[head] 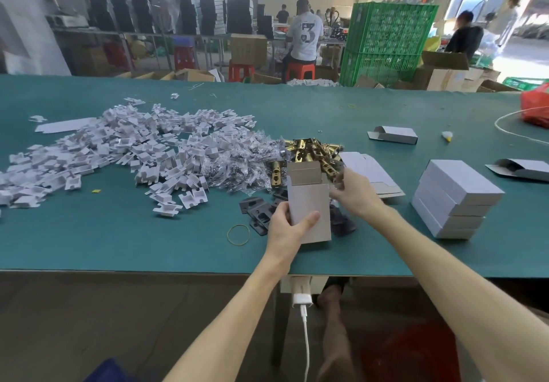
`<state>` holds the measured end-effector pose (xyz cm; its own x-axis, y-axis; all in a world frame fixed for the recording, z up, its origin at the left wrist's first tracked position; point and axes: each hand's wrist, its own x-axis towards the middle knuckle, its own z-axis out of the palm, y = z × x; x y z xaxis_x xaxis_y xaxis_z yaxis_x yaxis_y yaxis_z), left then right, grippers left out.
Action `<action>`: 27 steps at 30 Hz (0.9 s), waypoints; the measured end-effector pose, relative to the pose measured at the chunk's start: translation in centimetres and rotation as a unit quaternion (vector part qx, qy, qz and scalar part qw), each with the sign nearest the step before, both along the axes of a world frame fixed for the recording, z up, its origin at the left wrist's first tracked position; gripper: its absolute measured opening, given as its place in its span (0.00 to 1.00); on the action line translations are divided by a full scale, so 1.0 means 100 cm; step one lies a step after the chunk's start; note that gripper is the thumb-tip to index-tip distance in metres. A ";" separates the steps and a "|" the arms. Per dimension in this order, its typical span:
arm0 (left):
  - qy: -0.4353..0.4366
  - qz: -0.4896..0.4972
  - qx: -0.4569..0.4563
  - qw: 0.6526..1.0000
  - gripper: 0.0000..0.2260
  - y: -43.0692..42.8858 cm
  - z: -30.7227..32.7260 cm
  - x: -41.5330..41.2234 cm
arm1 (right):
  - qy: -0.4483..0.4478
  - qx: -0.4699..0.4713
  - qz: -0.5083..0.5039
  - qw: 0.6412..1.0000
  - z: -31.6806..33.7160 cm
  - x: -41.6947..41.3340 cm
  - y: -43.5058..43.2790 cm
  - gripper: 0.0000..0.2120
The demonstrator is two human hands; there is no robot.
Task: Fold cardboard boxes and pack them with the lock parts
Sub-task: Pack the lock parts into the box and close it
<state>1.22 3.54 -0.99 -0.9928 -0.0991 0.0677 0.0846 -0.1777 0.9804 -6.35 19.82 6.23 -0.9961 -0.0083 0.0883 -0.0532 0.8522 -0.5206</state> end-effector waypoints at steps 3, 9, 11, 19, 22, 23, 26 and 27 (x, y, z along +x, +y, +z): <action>0.001 0.000 -0.007 1.000 0.18 0.000 0.001 0.000 | 0.002 -0.006 -0.009 1.000 -0.023 0.004 -0.001 0.21; -0.003 0.000 -0.005 1.000 0.17 0.000 0.001 0.000 | 0.037 -0.056 -0.035 0.997 -0.028 0.003 -0.001 0.15; -0.005 -0.005 0.003 1.000 0.18 0.000 0.001 0.000 | 0.042 -0.070 -0.037 0.996 -0.025 0.004 0.003 0.12; -0.002 0.002 -0.005 1.000 0.20 0.000 0.001 0.000 | 0.105 -0.192 -0.037 0.975 0.007 0.014 0.011 0.07; -0.001 0.000 -0.007 1.000 0.20 0.000 0.000 -0.001 | 0.151 -0.225 -0.043 0.962 0.030 0.020 0.010 0.08; -0.001 -0.003 -0.005 1.000 0.20 0.000 0.000 -0.001 | 0.169 -0.233 -0.034 0.957 0.039 0.021 0.008 0.08; -0.001 -0.008 0.000 1.000 0.20 0.000 0.000 -0.002 | 0.217 -0.233 0.020 0.948 0.061 0.027 0.000 0.06; -0.001 -0.008 0.001 1.000 0.20 0.000 0.001 -0.001 | 0.224 -0.223 0.046 0.948 0.066 0.029 -0.004 0.06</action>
